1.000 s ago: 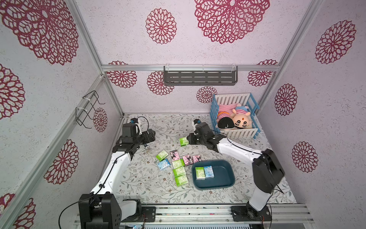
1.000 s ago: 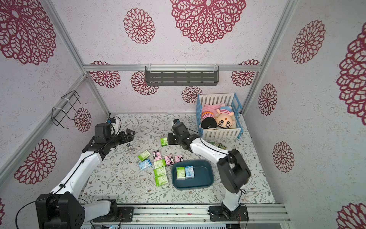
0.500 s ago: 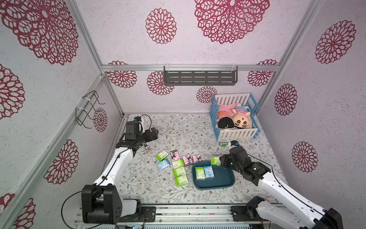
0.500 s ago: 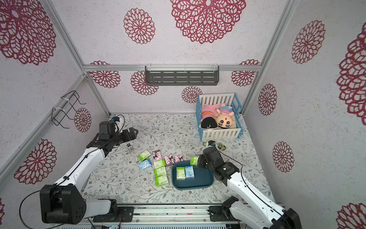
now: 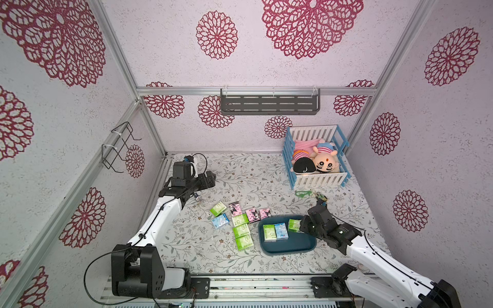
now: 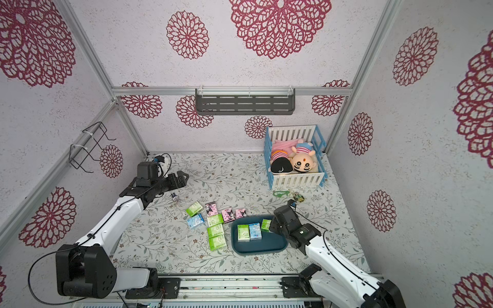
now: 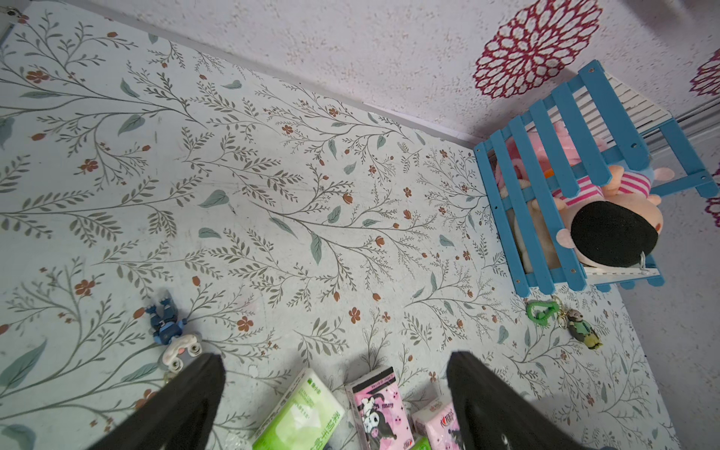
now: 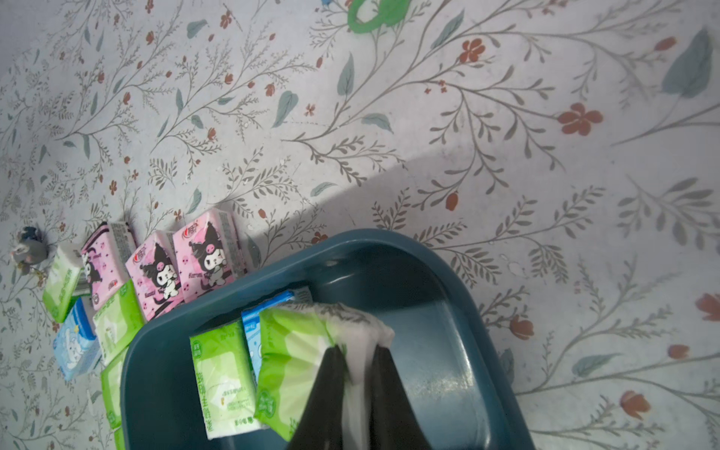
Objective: Put the pocket tissues into the storage box
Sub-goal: Place the pocket tissues in the storage box.
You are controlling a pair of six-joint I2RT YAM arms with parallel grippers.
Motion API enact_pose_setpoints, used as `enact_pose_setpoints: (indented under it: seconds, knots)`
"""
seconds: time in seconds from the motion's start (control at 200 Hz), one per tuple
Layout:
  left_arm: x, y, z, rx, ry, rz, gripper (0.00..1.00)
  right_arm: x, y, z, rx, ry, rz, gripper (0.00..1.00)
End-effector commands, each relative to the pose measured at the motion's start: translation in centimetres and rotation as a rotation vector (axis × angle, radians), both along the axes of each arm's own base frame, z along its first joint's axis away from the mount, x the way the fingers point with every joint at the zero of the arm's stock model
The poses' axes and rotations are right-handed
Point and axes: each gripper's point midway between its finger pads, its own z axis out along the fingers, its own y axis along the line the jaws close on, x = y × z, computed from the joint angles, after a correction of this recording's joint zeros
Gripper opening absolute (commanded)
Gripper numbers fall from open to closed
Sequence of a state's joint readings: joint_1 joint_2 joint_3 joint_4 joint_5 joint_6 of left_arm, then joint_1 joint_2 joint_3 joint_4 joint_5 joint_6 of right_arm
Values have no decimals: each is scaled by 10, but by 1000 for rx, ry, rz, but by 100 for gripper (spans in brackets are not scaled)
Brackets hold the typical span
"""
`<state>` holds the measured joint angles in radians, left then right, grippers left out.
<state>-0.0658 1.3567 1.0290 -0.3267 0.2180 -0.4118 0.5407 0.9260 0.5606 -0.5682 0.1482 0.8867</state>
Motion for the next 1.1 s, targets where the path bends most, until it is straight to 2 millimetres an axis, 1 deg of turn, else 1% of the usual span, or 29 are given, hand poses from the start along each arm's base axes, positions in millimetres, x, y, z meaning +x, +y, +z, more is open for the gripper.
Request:
enact_pose_setpoints:
  seconds: [0.0,0.135,0.265,0.405,0.555,0.786,0.846,0.911,0.966,1.031,1.096]
  knots:
    - [-1,0,3,15,-24,-4,97,10,-4,5,32,-34,-104,8]
    - [-1,1,2,17,-23,-3,97,13,-4,0,28,-37,-144,7]
    - [0,2,-1,20,-20,-1,97,17,0,-6,20,-38,-145,7]
    - [-1,3,-4,26,-17,-1,97,18,5,-14,-2,-29,-149,8]
    - [0,5,-3,32,-22,3,97,16,9,-19,20,-39,-148,9]
    - [-1,5,-2,31,-24,4,97,12,5,-16,20,-61,-172,11]
    - [-1,5,-2,30,-24,3,97,12,5,-14,25,-69,-172,15]
    - [-1,5,-2,29,-23,4,97,13,9,-13,37,-72,-156,31]
    - [-1,5,-2,29,-24,5,97,14,15,-11,49,-75,-126,41]
    - [-1,5,-2,27,-23,4,97,14,21,-8,48,-73,-99,46]
    - [-1,5,-2,27,-24,2,97,13,22,-5,31,-69,-79,49]
